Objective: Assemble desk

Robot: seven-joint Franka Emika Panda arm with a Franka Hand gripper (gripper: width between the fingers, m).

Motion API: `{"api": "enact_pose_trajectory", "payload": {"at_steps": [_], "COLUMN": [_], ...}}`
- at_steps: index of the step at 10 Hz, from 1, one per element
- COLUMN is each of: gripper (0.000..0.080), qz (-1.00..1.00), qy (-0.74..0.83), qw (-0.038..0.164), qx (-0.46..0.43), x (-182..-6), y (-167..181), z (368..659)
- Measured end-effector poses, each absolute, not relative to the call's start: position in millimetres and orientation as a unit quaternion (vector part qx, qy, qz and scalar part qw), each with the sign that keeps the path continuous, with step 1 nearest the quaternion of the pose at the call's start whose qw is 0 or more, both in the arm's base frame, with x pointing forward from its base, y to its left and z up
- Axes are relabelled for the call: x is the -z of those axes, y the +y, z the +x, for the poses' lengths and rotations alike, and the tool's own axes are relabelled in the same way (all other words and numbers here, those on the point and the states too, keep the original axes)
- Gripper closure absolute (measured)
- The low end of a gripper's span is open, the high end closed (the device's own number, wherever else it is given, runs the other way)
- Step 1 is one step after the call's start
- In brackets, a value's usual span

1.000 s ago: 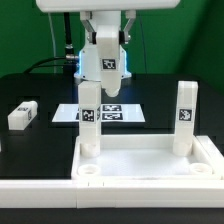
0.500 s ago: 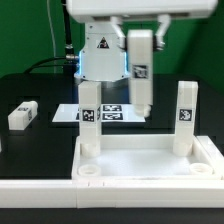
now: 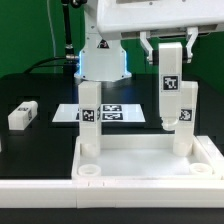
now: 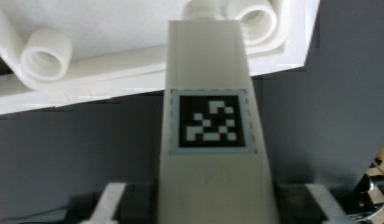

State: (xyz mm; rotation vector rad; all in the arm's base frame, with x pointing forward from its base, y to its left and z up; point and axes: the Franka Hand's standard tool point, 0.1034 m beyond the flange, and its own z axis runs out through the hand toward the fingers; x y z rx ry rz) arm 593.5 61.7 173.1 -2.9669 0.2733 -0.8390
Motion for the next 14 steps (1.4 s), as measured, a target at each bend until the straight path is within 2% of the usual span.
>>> {"api": "enact_pose_trajectory", "payload": {"at_steps": [2, 4, 11, 14], "gripper": [0.0509, 0.0509, 0.0509, 0.0509], "qz": [-0.963, -0.964, -0.964, -0.964], "qy": [0.066, 0.027, 0.020, 0.015], "qw": [0.015, 0.001, -0.001, -0.003], "qx": [0.262, 0.266, 0.265, 0.264], "x": [-161.7, -164.4, -156.5, -140.8], "y": [70, 75, 84, 101], "z": [590, 609, 615, 627]}}
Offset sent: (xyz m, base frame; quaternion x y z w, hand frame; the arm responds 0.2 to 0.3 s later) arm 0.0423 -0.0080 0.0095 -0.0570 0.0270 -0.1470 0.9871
